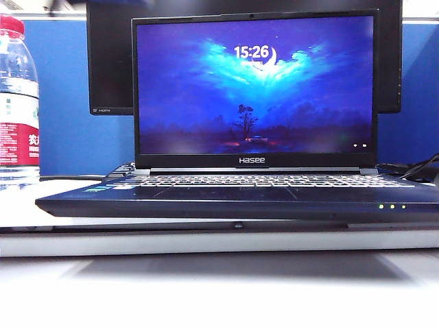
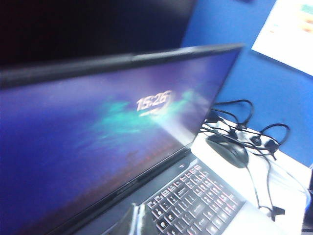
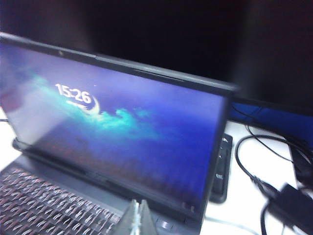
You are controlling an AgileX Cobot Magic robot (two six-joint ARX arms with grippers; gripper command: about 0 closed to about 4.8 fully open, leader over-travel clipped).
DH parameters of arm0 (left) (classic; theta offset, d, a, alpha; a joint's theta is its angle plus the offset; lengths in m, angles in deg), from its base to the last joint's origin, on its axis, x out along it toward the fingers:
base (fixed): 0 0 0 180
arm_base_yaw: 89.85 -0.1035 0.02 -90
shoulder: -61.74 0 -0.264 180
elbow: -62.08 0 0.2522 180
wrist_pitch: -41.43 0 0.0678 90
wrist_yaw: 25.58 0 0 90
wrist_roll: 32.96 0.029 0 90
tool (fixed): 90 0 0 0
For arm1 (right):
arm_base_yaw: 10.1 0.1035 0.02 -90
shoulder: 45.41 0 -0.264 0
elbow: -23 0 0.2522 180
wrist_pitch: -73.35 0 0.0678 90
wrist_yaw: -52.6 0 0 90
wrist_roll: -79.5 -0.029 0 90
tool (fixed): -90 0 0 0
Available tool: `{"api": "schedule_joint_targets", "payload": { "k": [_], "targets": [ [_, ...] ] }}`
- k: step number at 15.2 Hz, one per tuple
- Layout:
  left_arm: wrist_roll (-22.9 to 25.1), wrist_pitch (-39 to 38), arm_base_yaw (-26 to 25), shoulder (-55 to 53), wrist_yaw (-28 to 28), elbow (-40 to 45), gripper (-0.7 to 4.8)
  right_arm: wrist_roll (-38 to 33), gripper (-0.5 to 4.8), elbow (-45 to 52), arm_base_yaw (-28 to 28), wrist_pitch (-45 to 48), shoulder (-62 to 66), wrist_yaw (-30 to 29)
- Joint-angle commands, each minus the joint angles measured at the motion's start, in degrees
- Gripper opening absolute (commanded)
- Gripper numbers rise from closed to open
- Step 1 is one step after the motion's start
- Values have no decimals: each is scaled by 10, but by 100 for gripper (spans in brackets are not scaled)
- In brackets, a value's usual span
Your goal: Open the lid of the black laptop.
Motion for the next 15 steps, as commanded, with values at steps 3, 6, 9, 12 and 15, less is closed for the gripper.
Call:
{"api": "schedule_joint_targets", "payload": {
  "k": [3,6,9,12,15],
  "targets": [
    [17,-126,0,175,-57,-2,9,-27,-6,-4,1,-96,-124,-42],
    [21,-259,0,289,-108,-1,-5,-38,-6,-4,0,-147,-220,-49],
    [15,-367,0,420,-161,-1,-5,-38,-6,-4,0,-180,-302,-49],
    [-12,-448,0,541,-206,-1,-5,-37,-6,-4,0,-249,-344,-49],
    [-22,-521,0,617,-218,-1,-4,-38,-6,-4,0,-316,-370,-49]
  ]
}}
